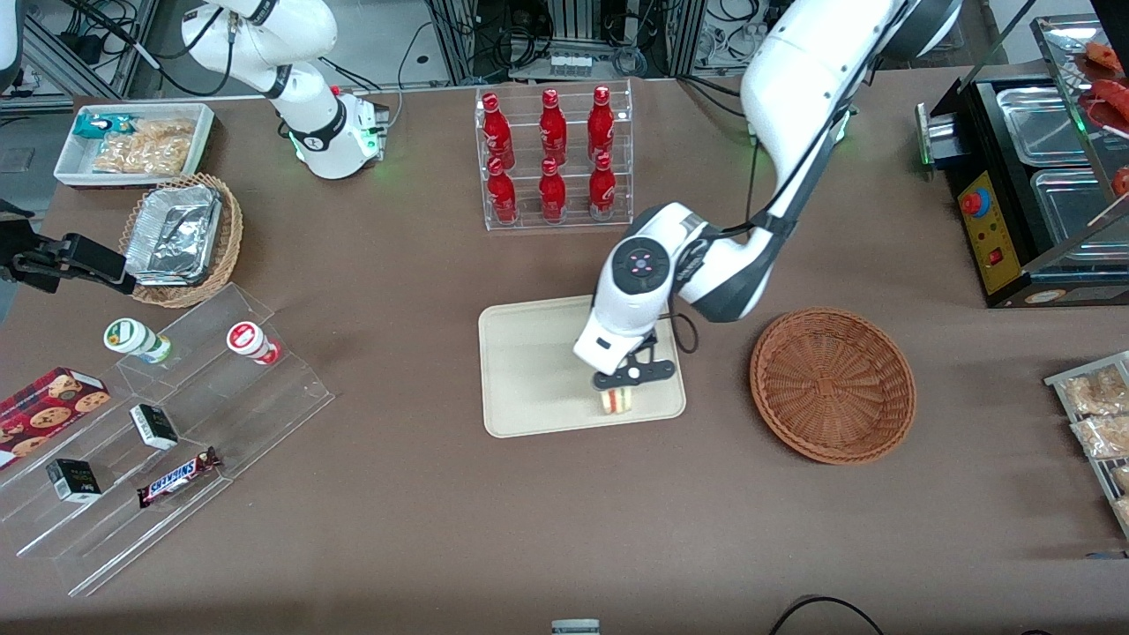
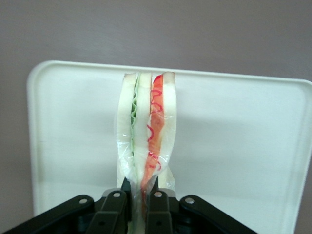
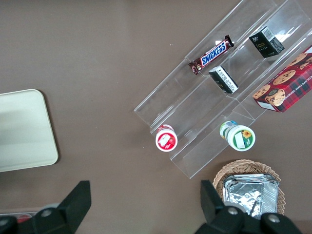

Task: Place sandwich from basket to tray
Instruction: 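Lift the sandwich and carry it with the left gripper over the cream tray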

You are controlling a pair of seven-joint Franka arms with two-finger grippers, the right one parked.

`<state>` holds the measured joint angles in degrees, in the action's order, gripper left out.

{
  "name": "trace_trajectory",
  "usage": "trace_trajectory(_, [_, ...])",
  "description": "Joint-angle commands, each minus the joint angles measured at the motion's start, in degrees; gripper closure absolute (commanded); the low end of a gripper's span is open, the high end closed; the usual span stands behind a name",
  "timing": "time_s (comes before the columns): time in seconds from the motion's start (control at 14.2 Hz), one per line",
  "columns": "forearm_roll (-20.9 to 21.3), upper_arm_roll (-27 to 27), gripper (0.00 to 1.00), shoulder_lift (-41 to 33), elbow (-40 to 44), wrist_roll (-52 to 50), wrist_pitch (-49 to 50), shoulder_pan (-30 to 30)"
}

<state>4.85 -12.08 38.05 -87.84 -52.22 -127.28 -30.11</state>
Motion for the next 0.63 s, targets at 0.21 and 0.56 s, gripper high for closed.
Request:
trace_trajectory(0.21, [-0.11,0.65,0.85,4.13,3.72,-0.69,1.07,-3.55])
trace_trajectory(0.56, [0.07,0.65,0.27,5.98,6.01,-3.59,1.25,-4.34])
